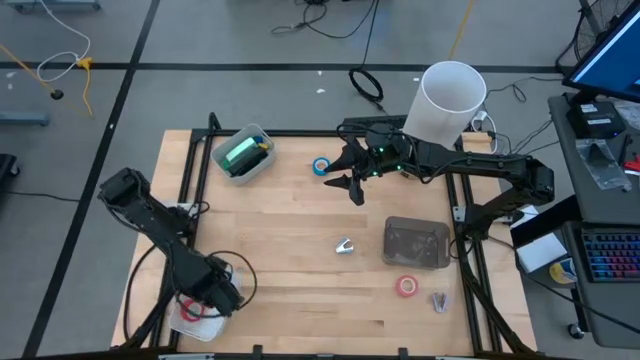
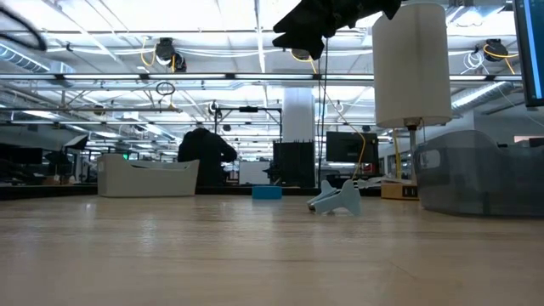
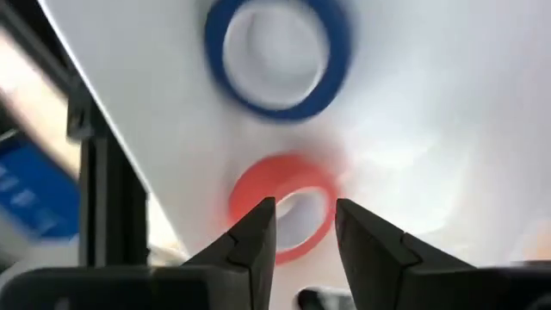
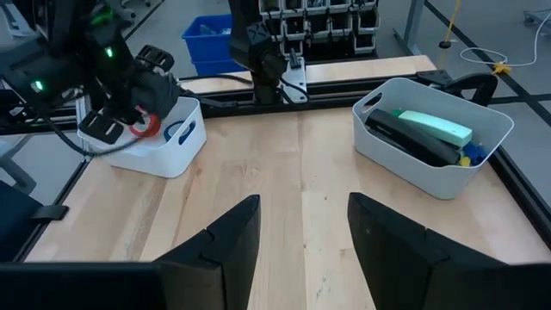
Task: Pick and place Stapler, Stapler remover, tape
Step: Put the light blue tape into the white bin
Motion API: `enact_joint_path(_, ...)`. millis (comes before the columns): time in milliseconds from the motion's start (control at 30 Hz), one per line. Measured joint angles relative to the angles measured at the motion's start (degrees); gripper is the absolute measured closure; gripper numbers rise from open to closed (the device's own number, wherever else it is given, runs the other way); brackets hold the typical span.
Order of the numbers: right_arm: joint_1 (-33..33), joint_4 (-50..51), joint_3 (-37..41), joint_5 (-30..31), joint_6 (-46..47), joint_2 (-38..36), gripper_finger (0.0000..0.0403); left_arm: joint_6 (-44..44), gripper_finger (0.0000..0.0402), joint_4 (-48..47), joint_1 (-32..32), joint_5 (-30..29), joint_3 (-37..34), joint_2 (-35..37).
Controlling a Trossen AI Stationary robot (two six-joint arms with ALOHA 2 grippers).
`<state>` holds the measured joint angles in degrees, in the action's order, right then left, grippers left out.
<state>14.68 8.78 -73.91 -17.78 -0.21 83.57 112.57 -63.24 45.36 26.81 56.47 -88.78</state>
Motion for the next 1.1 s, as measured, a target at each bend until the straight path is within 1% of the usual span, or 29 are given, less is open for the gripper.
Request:
enact_joint_path(100,0.0,0.0,0.0,0.0,0.0,0.0,0.0234,1.9,0.0277,-0.5,0.0,-5.9,0.1,2.1)
enact_joint_path(167,0.0,0.0,0.0,0.0,0.0,0.0,0.0234,2.2,0.0277,-1.3,0.0,-7.0,0.1,2.9)
enact_joint_path(233,0.0,0.0,0.0,0.0,0.0,0.0,0.0234,2.1,0.0277,-1.3,-0.4,-9.7,0.1,3.8)
enact_joint_path(300,0.0,0.0,0.0,0.0,0.0,0.0,0.0234,1.9,0.0277,-1.1,-1.1,-15.4,0.1,4.8)
enact_joint_path(400,0.0,0.0,0.0,0.0,0.0,0.0,0.0234,1.5,0.0279,-1.1,-3.1,-26.7,0.1,7.2)
enact_joint_path(500,0.0,0.0,0.0,0.0,0.3,0.0,0.0234,-2.1,0.0285,-1.2,-6.1,-35.9,0.1,10.1)
enact_joint_path(600,0.0,0.0,0.0,-0.1,1.1,0.0,0.0234,-9.5,0.0293,-1.1,-10.6,-42.6,0.1,13.0)
enact_joint_path(700,0.0,0.0,0.0,-0.1,1.2,0.0,0.0234,-19.0,0.0302,-0.7,-16.7,-46.3,0.1,15.2)
enact_joint_path(833,0.0,0.0,0.0,-0.1,2.6,0.0,0.0234,-35.2,0.0308,3.7,-26.7,-46.6,0.1,16.9)
enact_joint_path(1000,0.0,0.0,0.0,-0.1,3.4,0.0,0.0234,-56.8,0.0309,15.1,-38.7,-45.9,0.1,17.5)
enact_joint_path(1100,0.0,0.0,0.0,-0.1,4.4,0.0,0.0234,-68.5,0.0309,21.7,-45.7,-43.8,0.1,17.5)
